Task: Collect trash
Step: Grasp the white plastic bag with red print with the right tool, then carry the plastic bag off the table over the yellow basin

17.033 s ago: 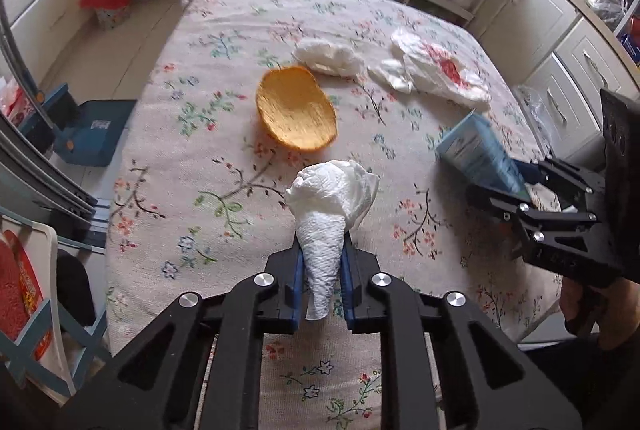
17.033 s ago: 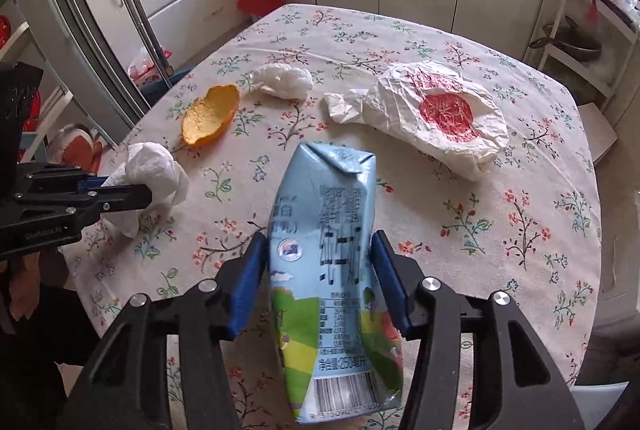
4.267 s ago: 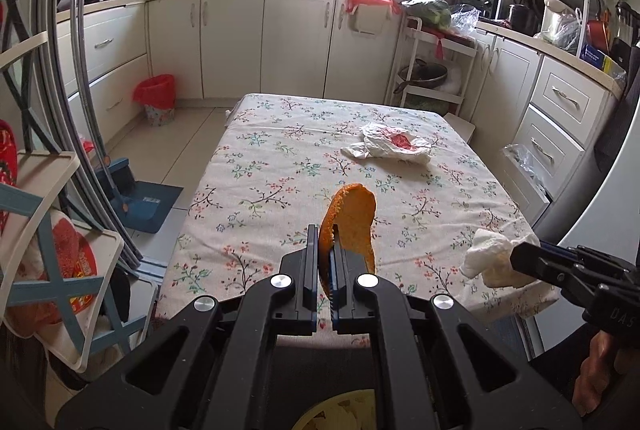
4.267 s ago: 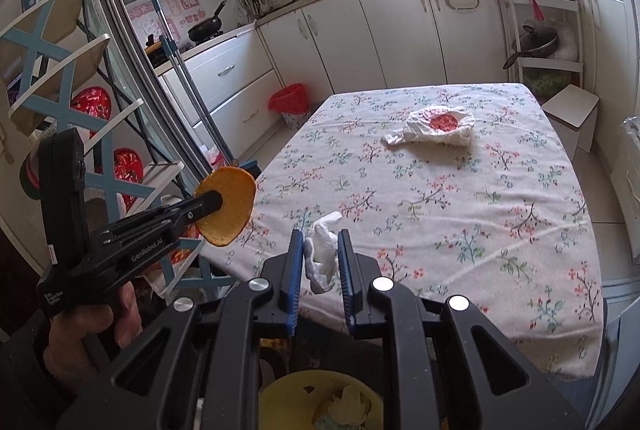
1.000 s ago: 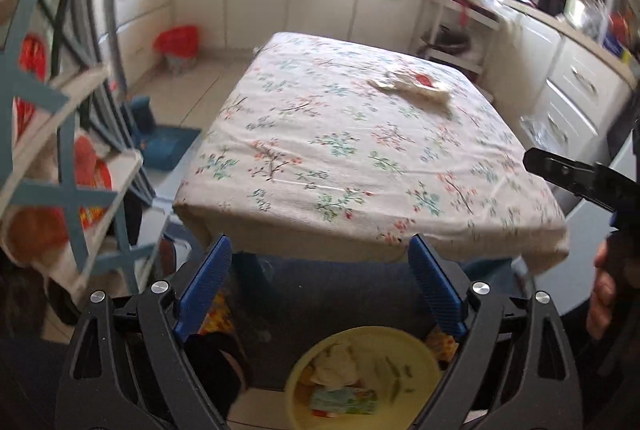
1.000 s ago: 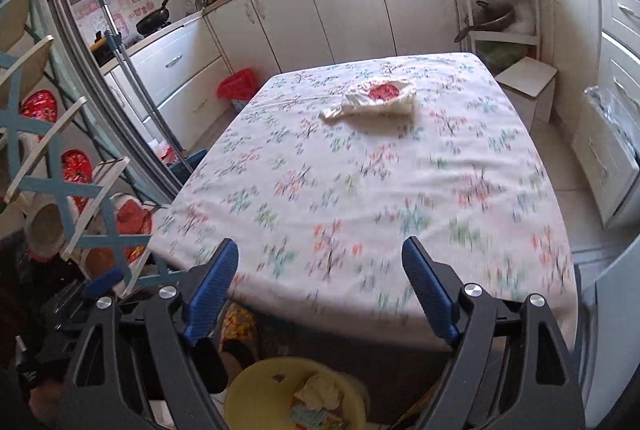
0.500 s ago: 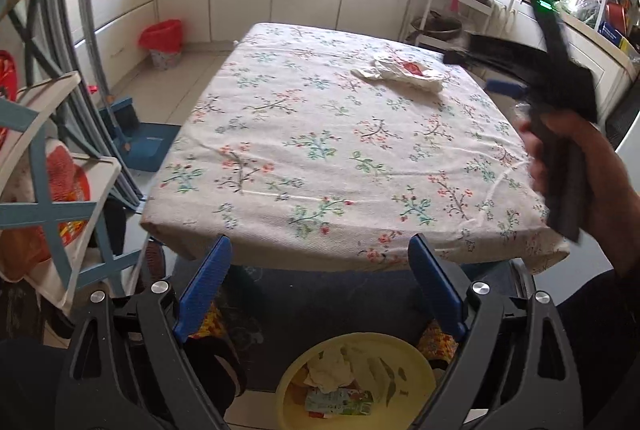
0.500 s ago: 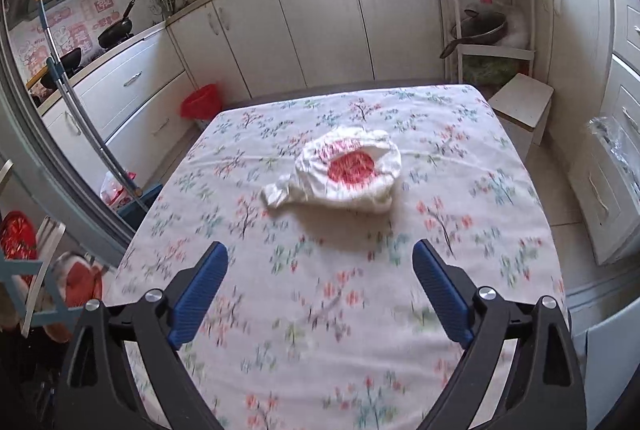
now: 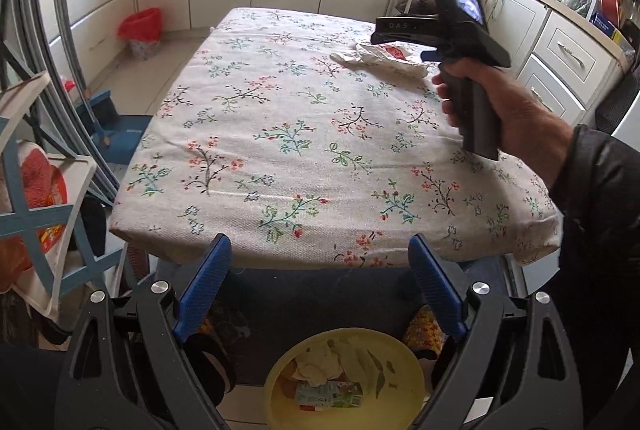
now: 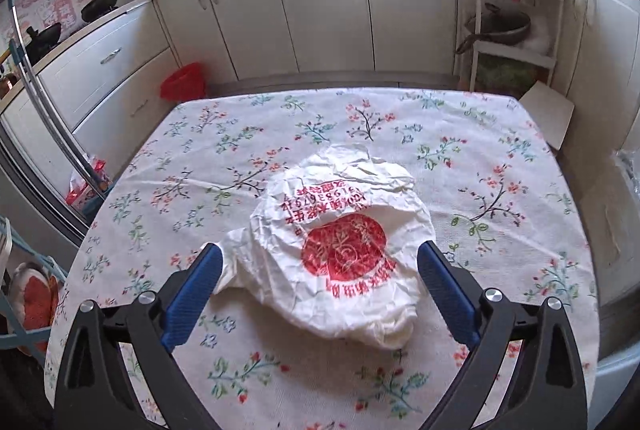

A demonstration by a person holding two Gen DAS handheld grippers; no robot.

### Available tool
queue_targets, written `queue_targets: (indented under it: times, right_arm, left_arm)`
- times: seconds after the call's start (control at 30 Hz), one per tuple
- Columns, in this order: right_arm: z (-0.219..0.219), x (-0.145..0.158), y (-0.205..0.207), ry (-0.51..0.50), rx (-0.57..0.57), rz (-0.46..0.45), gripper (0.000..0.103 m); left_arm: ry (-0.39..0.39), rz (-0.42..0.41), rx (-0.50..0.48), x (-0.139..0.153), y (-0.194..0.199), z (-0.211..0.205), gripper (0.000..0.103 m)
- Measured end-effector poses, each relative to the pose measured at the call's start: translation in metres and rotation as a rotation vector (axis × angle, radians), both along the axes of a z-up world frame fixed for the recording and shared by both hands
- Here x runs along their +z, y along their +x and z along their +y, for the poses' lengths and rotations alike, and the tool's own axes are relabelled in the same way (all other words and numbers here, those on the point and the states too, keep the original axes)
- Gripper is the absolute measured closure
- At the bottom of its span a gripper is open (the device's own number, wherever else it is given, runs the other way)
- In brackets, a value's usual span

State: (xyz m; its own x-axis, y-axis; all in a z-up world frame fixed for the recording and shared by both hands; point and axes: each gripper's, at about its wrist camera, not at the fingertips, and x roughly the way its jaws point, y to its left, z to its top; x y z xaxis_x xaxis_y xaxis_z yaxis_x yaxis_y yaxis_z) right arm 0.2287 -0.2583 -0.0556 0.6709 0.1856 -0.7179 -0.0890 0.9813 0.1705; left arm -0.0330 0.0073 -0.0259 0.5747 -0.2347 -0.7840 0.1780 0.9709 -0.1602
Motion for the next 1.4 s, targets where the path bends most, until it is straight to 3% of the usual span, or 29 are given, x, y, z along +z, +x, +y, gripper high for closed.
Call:
queue_targets:
  times: [0.3, 0.37, 0.43, 0.47, 0.53, 0.63, 0.77, 0.93, 1.2, 1.4]
  right_arm:
    - [0.009, -0.017, 0.023, -0.049, 0.050, 0.056, 0.010]
    - [0.007, -0.018, 0.024, -0.048, 0.041, 0.058, 0.019]
    - [0.001, -0.016, 0.024, -0.050, 0.015, 0.050, 0.042]
    - [-0.002, -0.016, 0.024, -0.041, 0.013, 0.050, 0.048]
    - [-0.008, -0.014, 0.024, -0.048, 0.002, 0.056, 0.077]
    - [-0.011, -0.013, 0.022, -0.029, 0.006, 0.064, 0.088]
    - [-0.008, -0.007, 0.015, -0.005, 0.021, 0.066, 0.092]
    - [-0.009, 0.008, -0.004, 0.107, 0.044, 0.066, 0.092]
    - [0.005, 0.035, -0.066, 0.170, 0.123, 0.043, 0.092]
    - [-0.008, 0.059, -0.125, 0.263, 0.125, -0.018, 0.092]
  left_arm:
    - [-0.012, 0.018, -0.036, 0.001, 0.011, -0.009, 0.017]
    - [-0.016, 0.023, -0.035, 0.000, 0.011, -0.009, 0.017]
    - [-0.023, 0.028, -0.034, 0.001, 0.012, -0.008, 0.017]
    - [-0.024, 0.029, -0.033, 0.001, 0.012, -0.009, 0.017]
    - [-0.021, 0.028, -0.033, 0.002, 0.012, -0.008, 0.017]
    - [-0.017, 0.026, -0.031, 0.001, 0.010, -0.007, 0.017]
    - [-0.007, 0.023, -0.023, 0.001, 0.008, -0.005, 0.017]
    - [0.015, -0.001, 0.001, 0.005, 0.001, -0.005, 0.017]
    - [0.053, -0.051, 0.053, 0.010, -0.016, -0.001, 0.017]
    - [0.094, -0.098, 0.070, 0.015, -0.031, -0.001, 0.017]
